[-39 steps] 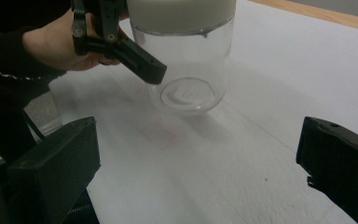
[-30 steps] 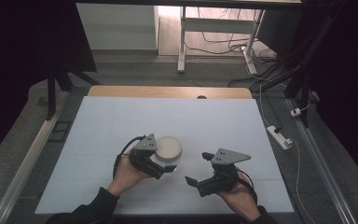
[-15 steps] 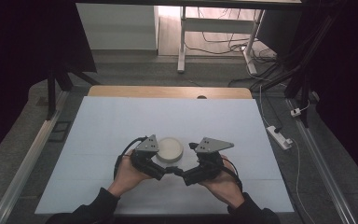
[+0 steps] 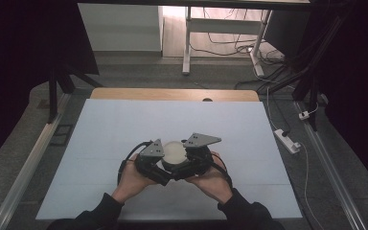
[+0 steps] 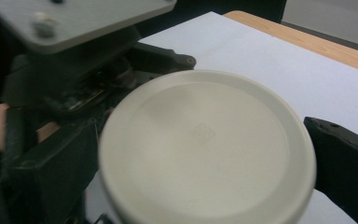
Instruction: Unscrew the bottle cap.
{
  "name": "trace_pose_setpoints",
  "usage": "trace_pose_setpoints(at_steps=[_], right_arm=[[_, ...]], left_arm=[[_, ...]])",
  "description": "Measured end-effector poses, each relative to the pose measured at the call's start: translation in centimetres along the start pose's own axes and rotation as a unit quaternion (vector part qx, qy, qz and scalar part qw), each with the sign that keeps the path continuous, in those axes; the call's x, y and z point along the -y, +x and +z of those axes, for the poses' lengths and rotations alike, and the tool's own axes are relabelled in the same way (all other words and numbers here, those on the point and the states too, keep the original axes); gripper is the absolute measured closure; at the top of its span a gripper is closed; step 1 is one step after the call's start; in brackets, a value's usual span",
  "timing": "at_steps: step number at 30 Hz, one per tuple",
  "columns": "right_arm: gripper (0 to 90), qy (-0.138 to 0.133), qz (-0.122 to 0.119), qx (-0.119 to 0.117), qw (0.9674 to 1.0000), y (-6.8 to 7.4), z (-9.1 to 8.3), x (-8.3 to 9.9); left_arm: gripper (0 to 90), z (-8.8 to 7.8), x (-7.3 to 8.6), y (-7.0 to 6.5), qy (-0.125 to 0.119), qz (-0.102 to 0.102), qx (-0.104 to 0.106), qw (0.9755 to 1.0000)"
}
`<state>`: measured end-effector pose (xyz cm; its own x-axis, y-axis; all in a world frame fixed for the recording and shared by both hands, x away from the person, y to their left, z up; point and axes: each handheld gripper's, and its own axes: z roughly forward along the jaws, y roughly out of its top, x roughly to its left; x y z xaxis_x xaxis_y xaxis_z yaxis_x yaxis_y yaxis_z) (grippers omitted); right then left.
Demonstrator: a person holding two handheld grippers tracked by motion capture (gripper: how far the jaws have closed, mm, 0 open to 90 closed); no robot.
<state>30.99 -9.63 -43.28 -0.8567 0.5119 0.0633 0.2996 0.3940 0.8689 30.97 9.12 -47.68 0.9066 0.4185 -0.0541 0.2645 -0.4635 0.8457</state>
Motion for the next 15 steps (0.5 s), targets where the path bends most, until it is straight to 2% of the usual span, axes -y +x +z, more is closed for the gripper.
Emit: trace_pose_setpoints(at_steps=[4, 7, 10, 12, 15], right_arm=[[6.5, -0.008, 0.012, -0.006, 0.9999, -0.25, 0.37, 0.08], [7.0, -0.009, 0.005, -0.002, 0.9999, -0.16, 0.41, 0.19], [7.2, -0.010, 0.004, -0.004, 0.9999, -0.17, 0.34, 0.23], [7.3, -0.010, 0.002, -0.011, 0.9999, -0.25, 0.28, 0.21], [7.4, -0.009, -0.006, -0.033, 0.9994, -0.61, 0.12, 0.16]], left_arm=[[7.5, 0.01, 0.05, 0.11, 0.000, -0.004, 0.000, 1.0000], [7.5, 0.06, 0.07, 0.12, 0.001, -0.004, 0.001, 1.0000], [7.5, 0.07, 0.07, 0.23, 0.000, -0.005, 0.012, 0.9999], [7.5, 0.04, 0.08, 0.26, 0.000, -0.005, 0.015, 0.9999], [7.5, -0.05, 0.10, 0.38, -0.005, 0.000, 0.033, 0.9994]])
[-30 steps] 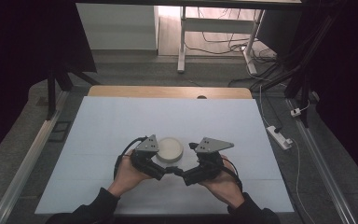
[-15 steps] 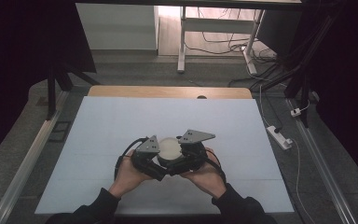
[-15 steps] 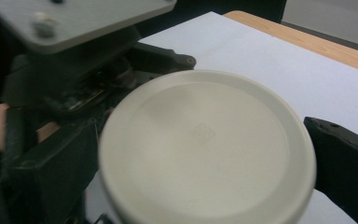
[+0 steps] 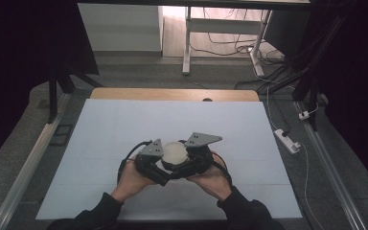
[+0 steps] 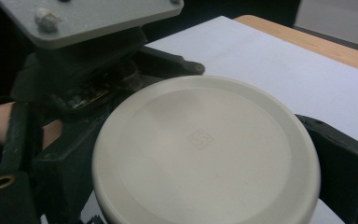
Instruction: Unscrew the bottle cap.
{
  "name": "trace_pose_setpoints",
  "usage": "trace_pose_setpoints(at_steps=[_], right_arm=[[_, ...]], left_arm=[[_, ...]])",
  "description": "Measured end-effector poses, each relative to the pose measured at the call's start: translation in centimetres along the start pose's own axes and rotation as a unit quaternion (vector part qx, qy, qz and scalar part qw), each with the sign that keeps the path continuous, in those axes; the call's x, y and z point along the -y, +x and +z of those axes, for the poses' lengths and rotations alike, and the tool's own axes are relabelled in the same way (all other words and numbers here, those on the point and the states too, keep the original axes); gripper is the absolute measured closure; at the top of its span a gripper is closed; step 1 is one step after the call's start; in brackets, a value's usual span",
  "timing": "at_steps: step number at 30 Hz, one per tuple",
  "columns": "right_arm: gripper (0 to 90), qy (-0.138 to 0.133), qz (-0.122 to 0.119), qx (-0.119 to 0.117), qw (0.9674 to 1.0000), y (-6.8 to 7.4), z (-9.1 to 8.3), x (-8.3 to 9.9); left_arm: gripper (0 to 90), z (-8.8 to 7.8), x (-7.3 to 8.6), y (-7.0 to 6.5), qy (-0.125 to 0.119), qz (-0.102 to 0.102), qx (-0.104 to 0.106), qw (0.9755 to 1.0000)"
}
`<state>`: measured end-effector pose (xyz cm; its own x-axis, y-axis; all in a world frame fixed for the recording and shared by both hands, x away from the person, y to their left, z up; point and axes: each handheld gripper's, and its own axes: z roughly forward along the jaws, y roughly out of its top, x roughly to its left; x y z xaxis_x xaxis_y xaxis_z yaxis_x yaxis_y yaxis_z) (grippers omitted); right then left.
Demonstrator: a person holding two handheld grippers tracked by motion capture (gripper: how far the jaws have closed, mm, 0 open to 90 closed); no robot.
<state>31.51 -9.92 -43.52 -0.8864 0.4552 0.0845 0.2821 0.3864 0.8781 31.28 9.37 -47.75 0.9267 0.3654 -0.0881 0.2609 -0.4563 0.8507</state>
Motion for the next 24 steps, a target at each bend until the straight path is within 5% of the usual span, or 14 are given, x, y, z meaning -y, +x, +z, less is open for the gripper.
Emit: trace_pose_setpoints(at_steps=[6, 13, 19, 24], right_arm=[[7.4, 0.000, -0.024, -0.068, 0.9974, -1.2, -0.2, 0.1], [7.3, 0.013, -0.044, -0.141, 0.9890, -2.7, -0.3, 0.5], [2.5, -0.003, -0.017, -0.122, 0.9924, -2.3, -0.3, 0.4], [0.0, -0.018, 0.004, -0.068, 0.9975, -1.5, -0.5, 0.0]], left_arm=[[7.5, 0.1, 0.0, 0.1, 0.005, 0.011, 0.023, 0.9997], [7.5, 0.6, 0.1, 0.0, 0.013, 0.020, 0.044, 0.9988], [7.5, 0.4, 0.1, -0.1, 0.010, 0.016, 0.019, 0.9996], [7.5, 0.2, 0.2, 0.0, 0.012, 0.002, -0.013, 0.9998]])
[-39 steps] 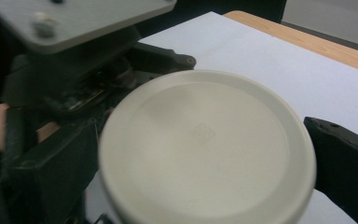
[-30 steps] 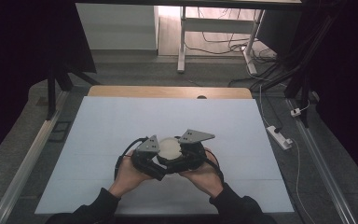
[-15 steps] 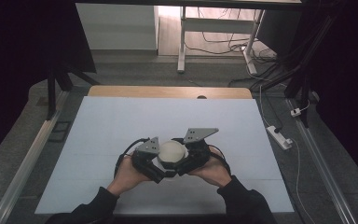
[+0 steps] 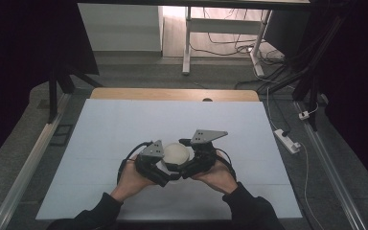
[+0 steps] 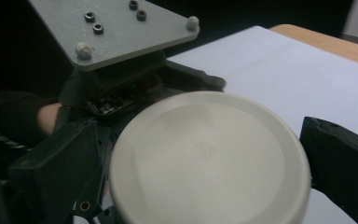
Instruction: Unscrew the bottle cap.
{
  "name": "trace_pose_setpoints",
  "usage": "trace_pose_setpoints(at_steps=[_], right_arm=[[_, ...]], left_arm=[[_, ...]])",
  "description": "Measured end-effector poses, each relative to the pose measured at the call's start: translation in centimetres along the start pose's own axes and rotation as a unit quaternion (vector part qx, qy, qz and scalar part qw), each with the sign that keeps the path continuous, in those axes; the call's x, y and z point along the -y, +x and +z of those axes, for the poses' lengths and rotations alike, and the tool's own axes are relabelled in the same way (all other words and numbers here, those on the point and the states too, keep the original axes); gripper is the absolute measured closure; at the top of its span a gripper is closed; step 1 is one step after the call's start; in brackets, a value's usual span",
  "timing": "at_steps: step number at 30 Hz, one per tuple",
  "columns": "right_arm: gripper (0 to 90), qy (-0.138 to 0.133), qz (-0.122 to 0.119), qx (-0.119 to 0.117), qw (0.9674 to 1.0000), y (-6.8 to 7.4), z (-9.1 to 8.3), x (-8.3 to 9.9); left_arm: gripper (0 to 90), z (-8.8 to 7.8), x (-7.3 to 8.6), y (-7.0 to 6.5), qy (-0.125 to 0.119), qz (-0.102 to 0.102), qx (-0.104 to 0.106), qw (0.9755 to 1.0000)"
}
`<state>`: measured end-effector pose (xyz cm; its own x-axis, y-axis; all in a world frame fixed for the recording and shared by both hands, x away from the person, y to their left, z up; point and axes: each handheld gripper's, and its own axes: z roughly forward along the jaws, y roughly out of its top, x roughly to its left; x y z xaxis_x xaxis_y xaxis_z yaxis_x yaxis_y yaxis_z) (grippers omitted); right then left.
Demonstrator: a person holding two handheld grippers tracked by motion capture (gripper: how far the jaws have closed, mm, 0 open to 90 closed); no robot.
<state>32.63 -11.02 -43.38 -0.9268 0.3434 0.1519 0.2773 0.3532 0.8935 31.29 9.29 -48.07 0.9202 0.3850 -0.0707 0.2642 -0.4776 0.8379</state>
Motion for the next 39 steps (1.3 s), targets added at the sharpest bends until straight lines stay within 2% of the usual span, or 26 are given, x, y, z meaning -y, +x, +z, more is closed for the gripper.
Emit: trace_pose_setpoints(at_steps=[4, 7, 10, 13, 17, 18, 19, 20, 22, 23, 25, 27, 28, 29, 30, 31, 32, 34, 36, 38, 39], right_arm=[[0.0, 0.016, -0.007, 0.051, 0.9985, 0.9, 0.5, 0.0], [1.1, 0.021, -0.011, 0.077, 0.9968, 1.4, 1.0, 0.1], [5.9, 0.016, -0.015, 0.093, 0.9954, 1.6, 1.1, 0.2], [6.7, 0.013, -0.010, 0.092, 0.9957, 1.5, 1.0, 0.3], [6.8, 0.015, -0.015, 0.081, 0.9965, 1.4, 0.9, 0.3], [6.9, 0.015, -0.015, 0.060, 0.9980, 1.0, 0.7, 0.3], [6.9, 0.014, -0.014, 0.048, 0.9987, 0.8, 0.6, 0.3], [6.9, 0.013, -0.016, 0.035, 0.9992, 0.6, 0.5, 0.3], [7.0, 0.014, -0.020, 0.005, 0.9997, 0.2, 0.3, 0.3], [7.0, 0.015, -0.024, -0.009, 0.9996, 0.0, 0.1, 0.3], [7.0, 0.016, -0.035, -0.035, 0.9987, -0.4, -0.1, 0.4], [7.0, 0.020, -0.044, -0.052, 0.9975, -0.6, -0.2, 0.4], [7.0, 0.022, -0.052, -0.064, 0.9964, -0.7, -0.4, 0.4], [7.0, 0.022, -0.054, -0.071, 0.9957, -0.7, -0.4, 0.4], [7.0, 0.024, -0.058, -0.082, 0.9946, -0.9, -0.5, 0.4], [7.0, 0.024, -0.058, -0.082, 0.9946, -0.9, -0.5, 0.4], [7.0, 0.026, -0.063, -0.095, 0.9932, -0.9, -0.7, 0.4], [6.9, 0.028, -0.064, -0.095, 0.9930, -0.9, -0.7, 0.5], [6.6, 0.032, -0.068, -0.083, 0.9938, -0.7, -0.6, 0.4], [5.5, 0.025, -0.059, -0.060, 0.9962, -0.5, -0.6, 0.3], [3.4, 0.018, -0.055, -0.052, 0.9969, -0.3, -0.6, 0.1]], left_arm=[[7.5, -0.1, 0.0, 0.0, -0.002, -0.008, -0.017, 0.9998], [7.5, -0.2, -0.2, -0.2, -0.001, -0.010, -0.025, 0.9996], [7.5, -0.2, -0.2, -0.3, -0.001, -0.012, -0.029, 0.9995], [7.5, -0.2, -0.2, -0.2, -0.001, -0.012, -0.027, 0.9996], [7.5, -0.2, -0.2, -0.1, -0.001, -0.008, -0.010, 0.9999], [7.5, -0.2, -0.2, 0.0, -0.002, -0.005, 0.002, 1.0000], [7.5, -0.2, -0.2, 0.0, -0.002, -0.005, 0.002, 1.0000], [7.5, -0.2, -0.2, 0.0, -0.003, 0.000, 0.016, 0.9999], [7.5, -0.3, -0.2, 0.0, -0.003, 0.003, 0.022, 0.9997], [7.5, -0.3, -0.2, 0.0, -0.003, 0.008, 0.035, 0.9994], [7.5, -0.2, -0.3, -0.1, -0.004, 0.012, 0.041, 0.9991], [7.5, -0.2, -0.3, -0.2, -0.003, 0.017, 0.049, 0.9986], [7.5, -0.1, -0.4, -0.3, -0.003, 0.023, 0.060, 0.9980], [7.5, -0.1, -0.4, -0.3, -0.003, 0.023, 0.060, 0.9980], [7.5, -0.1, -0.4, -0.4, -0.002, 0.028, 0.071, 0.9971], [7.5, -0.1, -0.4, -0.4, -0.002, 0.028, 0.071, 0.9971], [7.5, -0.1, -0.4, -0.4, -0.001, 0.032, 0.074, 0.9968], [7.5, 0.0, -0.4, -0.5, 0.002, 0.034, 0.072, 0.9969], [7.5, 0.0, -0.4, -0.4, 0.001, 0.028, 0.064, 0.9975], [7.5, -0.1, -0.4, -0.4, -0.002, 0.024, 0.058, 0.9981], [7.4, -0.3, -0.4, -0.2, -0.006, 0.017, 0.047, 0.9987]])
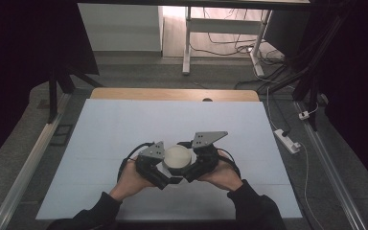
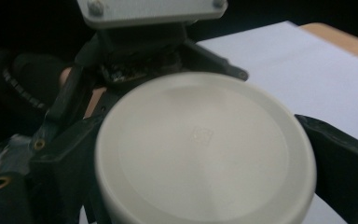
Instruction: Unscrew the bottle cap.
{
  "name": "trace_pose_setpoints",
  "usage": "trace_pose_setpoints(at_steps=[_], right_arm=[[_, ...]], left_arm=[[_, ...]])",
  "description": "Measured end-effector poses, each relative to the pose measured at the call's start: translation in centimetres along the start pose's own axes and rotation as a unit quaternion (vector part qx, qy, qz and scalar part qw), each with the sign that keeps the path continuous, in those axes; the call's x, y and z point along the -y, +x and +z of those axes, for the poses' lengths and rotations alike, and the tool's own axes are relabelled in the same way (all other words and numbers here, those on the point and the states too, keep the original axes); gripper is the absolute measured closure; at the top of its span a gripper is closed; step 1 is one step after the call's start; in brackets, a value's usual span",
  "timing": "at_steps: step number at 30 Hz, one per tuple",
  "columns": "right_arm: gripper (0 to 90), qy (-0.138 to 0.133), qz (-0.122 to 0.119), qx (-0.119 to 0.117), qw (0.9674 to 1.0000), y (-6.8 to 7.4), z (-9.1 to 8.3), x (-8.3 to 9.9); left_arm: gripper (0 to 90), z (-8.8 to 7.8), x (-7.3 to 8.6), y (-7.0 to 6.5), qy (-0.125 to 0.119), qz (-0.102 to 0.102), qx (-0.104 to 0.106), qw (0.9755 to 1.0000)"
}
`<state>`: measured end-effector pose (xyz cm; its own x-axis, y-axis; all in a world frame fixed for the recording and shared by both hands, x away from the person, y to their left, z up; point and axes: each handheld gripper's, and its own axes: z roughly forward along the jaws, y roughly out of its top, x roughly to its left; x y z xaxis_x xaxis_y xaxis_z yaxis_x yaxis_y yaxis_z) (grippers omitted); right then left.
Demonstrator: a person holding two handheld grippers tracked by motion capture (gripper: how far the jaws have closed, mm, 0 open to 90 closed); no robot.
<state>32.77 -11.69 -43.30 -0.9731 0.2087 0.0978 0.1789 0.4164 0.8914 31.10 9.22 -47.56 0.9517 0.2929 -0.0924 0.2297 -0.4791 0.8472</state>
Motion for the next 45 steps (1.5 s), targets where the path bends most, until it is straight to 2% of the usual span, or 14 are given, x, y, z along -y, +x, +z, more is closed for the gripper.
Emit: trace_pose_setpoints(at_steps=[4, 5, 8, 13, 18, 21, 23, 24, 25, 26, 27, 29, 33, 45], right_arm=[[0.9, -0.012, 0.012, 0.024, 0.9996, 0.4, -0.2, -0.5], [0.5, -0.013, 0.014, 0.051, 0.9985, 0.7, -0.3, -0.8], [0.4, -0.011, 0.020, 0.083, 0.9963, 1.2, 0.0, -1.0], [0.5, -0.002, 0.028, 0.124, 0.9919, 1.5, 1.0, -0.7], [5.8, -0.004, 0.039, 0.134, 0.9902, 1.5, 1.5, -0.3], [6.7, 0.001, 0.039, 0.139, 0.9896, 1.6, 1.6, -0.2], [6.9, 0.001, 0.040, 0.137, 0.9897, 1.6, 1.6, -0.2], [7.1, 0.000, 0.043, 0.129, 0.9908, 1.5, 1.5, -0.2], [7.1, -0.002, 0.043, 0.120, 0.9918, 1.4, 1.4, -0.2], [7.1, -0.003, 0.042, 0.111, 0.9930, 1.3, 1.3, -0.2], [7.2, -0.003, 0.043, 0.099, 0.9941, 1.2, 1.1, -0.2], [7.2, -0.008, 0.038, 0.077, 0.9963, 0.9, 0.9, -0.2], [7.3, -0.008, 0.021, 0.042, 0.9989, 0.7, 0.5, -0.1], [7.3, -0.012, 0.013, 0.027, 0.9995, 0.7, 0.1, -0.4]], left_arm=[[7.5, -0.3, 0.1, 0.2, -0.003, -0.014, -0.026, 0.9996], [7.5, -0.4, 0.2, 0.4, -0.004, -0.023, -0.041, 0.9989], [7.5, -0.4, 0.3, 0.5, -0.005, -0.032, -0.047, 0.9983], [7.5, -0.3, 0.2, 0.2, -0.004, -0.029, -0.055, 0.9980], [7.5, 0.1, -0.1, -0.3, 0.011, -0.028, -0.082, 0.9962], [7.5, 0.2, 0.0, -0.3, 0.015, -0.026, -0.083, 0.9961], [7.5, 0.2, 0.0, -0.2, 0.015, -0.028, -0.078, 0.9965], [7.5, 0.1, 0.0, 0.0, 0.012, -0.026, -0.063, 0.9976], [7.5, 0.1, 0.0, 0.0, 0.012, -0.026, -0.063, 0.9976], [7.5, 0.0, 0.1, 0.1, 0.007, -0.021, -0.041, 0.9989], [7.5, 0.0, 0.1, 0.1, 0.007, -0.021, -0.041, 0.9989], [7.5, -0.1, 0.2, 0.4, -0.001, -0.018, -0.010, 0.9998], [7.5, -0.2, 0.2, 0.4, -0.002, -0.009, 0.012, 0.9999], [7.5, -0.1, 0.3, 0.5, 0.004, 0.002, 0.026, 0.9996]])
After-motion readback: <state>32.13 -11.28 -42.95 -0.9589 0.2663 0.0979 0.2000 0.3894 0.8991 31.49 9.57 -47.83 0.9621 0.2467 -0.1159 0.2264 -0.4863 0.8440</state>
